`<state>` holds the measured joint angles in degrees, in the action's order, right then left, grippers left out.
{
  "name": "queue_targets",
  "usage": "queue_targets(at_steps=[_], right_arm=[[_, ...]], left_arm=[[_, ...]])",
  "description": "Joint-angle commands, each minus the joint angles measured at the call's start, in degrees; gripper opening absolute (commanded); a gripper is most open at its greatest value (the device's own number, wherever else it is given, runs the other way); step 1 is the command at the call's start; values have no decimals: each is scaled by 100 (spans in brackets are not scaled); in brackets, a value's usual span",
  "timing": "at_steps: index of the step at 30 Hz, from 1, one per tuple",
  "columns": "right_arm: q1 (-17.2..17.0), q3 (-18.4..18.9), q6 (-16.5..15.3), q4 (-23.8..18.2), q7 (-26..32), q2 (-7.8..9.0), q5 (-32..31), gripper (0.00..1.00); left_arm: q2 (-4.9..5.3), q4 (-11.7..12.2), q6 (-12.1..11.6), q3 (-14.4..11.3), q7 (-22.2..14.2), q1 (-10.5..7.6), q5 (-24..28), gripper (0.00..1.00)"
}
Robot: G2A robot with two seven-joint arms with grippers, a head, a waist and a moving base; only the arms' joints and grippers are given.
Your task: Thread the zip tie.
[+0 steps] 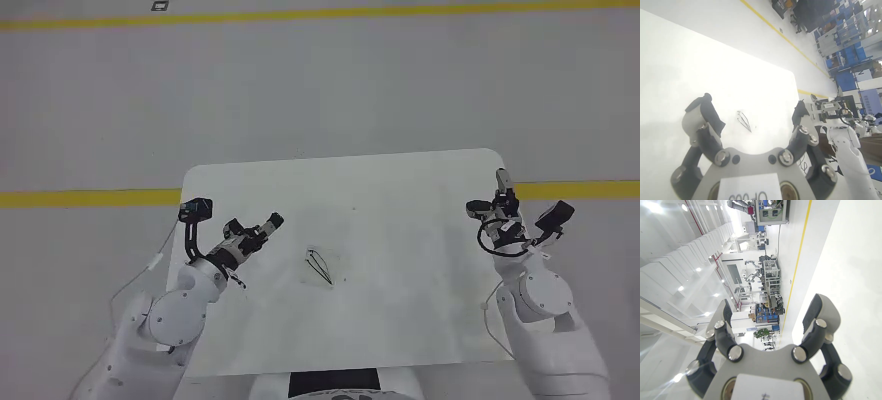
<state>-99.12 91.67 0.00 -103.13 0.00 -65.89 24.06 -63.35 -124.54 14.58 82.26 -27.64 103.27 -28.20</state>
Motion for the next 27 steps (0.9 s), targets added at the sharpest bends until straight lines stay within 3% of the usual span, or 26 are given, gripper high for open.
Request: queue_targets(at_steps=[1,9,11,17,22,27], right_arm=[[0,0,0,0,0,0,0,100],[0,0,0,0,0,0,0,100],[0,0,0,0,0,0,0,100],[0,0,0,0,0,0,0,100],[0,0,0,0,0,0,0,100],[0,0,0,0,0,0,0,100]], left_arm=[[0,4,-9,3,2,2,12,100],[5,-41,-46,-25,-47,-4,-55,100],[26,-168,-20,-141,-261,-20,-439,100],[53,-541,410,-657,-1011,-264,-1362,100],[49,-477,490,-1021,-1531,-474,-2026,100],[-59,-254,490,-1145,-2052,-597,-2344,100]])
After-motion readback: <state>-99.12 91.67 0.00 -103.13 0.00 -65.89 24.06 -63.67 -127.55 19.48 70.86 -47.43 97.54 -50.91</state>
